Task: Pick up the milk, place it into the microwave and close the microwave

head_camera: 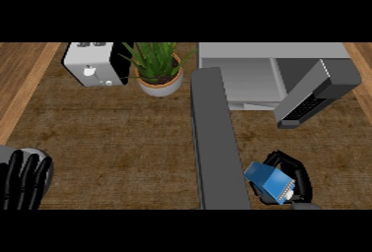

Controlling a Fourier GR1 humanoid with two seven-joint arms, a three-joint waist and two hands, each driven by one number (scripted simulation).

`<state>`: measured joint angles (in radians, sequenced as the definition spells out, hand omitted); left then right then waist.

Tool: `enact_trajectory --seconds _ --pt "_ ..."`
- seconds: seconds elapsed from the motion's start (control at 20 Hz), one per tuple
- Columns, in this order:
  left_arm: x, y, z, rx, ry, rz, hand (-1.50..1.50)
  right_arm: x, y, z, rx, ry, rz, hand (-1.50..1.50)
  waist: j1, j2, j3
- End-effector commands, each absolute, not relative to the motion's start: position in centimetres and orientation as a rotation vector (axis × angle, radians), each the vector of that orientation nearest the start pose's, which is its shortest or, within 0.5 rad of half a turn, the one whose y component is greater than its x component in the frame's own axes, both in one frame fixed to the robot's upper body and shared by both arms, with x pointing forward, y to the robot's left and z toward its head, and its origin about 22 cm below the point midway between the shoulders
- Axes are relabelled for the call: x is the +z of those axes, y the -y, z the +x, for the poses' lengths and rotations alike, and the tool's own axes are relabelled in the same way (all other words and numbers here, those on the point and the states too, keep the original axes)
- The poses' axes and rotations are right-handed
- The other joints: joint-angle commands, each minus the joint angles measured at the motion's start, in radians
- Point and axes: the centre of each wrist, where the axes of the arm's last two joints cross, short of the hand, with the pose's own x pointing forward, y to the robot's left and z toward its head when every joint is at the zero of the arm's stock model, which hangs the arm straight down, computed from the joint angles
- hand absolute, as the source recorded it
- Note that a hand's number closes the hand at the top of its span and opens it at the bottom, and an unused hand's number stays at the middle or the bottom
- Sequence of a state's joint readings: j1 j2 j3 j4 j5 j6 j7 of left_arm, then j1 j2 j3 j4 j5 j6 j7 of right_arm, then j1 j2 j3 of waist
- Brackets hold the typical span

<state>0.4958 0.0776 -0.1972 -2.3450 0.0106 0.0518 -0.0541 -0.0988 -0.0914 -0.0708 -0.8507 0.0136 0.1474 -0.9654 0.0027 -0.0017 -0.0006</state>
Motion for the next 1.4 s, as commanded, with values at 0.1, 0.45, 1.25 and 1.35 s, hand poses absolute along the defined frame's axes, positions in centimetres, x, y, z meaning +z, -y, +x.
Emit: enact_trajectory --seconds 0.1,0.45,1.25,1.35 --pt "10.2 -23.3 11.6 0.042 1.928 0.05 -1.5 -8.9 23.5 27.0 0.09 1.977 0.066 1.5 0.003 0.0 0.0" --pt "9.1 -24.2 10.6 0.03 1.91 0.015 -1.5 -6.2 20.0 30.8 0.186 1.945 -0.083 1.5 0.011 0.001 0.0" --pt "8.5 -25.1 12.6 -0.013 1.93 0.011 -1.5 -1.7 23.7 40.4 0.273 1.808 -0.469 1.5 0.053 0.023 0.002" --pt "10.0 -24.4 12.2 -0.011 1.944 -0.017 -1.5 -0.1 22.4 41.7 0.246 1.782 -0.537 1.5 0.065 0.026 0.003"
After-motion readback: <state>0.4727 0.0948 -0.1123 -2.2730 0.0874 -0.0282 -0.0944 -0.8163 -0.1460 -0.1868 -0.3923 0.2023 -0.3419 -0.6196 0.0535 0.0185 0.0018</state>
